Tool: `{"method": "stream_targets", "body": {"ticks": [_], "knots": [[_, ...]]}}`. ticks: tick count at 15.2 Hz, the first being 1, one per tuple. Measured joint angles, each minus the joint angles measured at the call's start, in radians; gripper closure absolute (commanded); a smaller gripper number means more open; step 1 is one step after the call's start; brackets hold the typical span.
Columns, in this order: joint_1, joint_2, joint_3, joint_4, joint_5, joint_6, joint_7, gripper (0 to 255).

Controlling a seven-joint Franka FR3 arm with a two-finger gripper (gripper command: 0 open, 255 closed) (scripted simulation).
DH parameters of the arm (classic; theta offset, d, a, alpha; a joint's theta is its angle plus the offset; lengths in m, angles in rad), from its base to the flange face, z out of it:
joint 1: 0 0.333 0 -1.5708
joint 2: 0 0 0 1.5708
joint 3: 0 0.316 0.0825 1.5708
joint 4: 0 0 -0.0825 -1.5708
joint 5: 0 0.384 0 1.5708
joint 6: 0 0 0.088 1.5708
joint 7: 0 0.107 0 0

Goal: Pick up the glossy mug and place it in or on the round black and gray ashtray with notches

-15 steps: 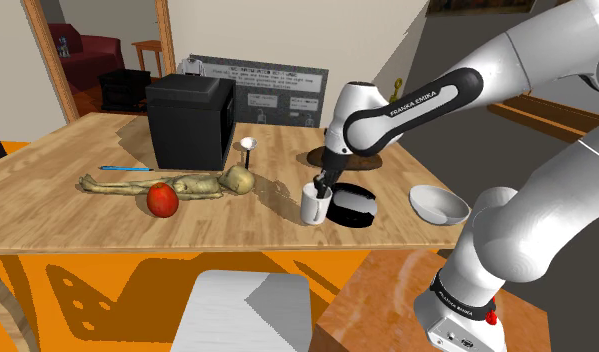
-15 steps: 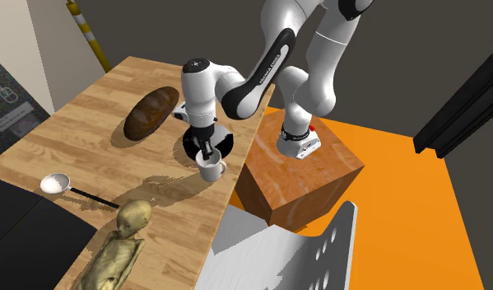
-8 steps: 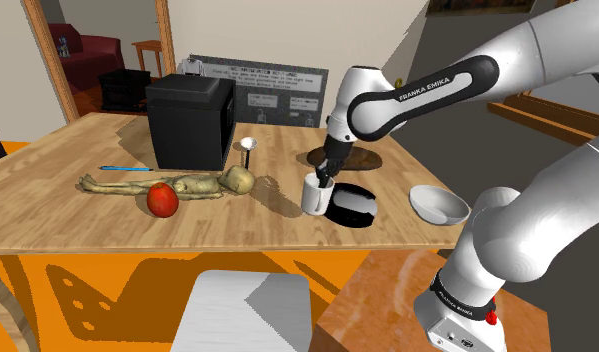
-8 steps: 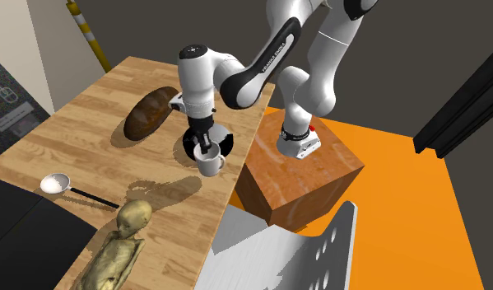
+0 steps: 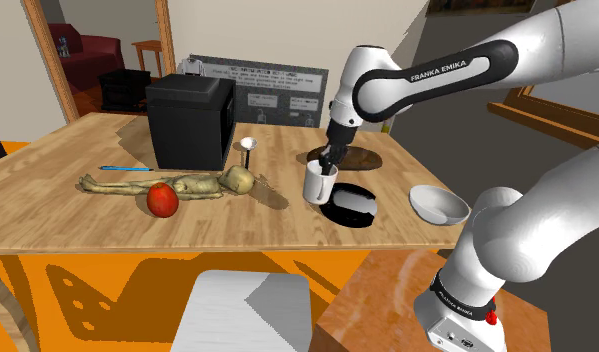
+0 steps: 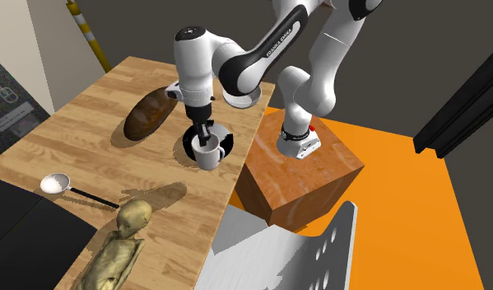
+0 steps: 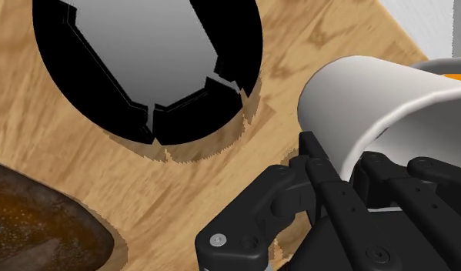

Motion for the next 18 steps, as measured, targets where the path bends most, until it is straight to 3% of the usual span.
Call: {"method": "stream_targets", "body": {"ticks": [6, 18], "knots": [[-0.014, -0.037, -0.019, 0.043, -0.011, -0.081, -0.022, 255], [-0.135, -0.129, -0.220, 0.046, -0.111, -0.179, -0.273, 255]]}}
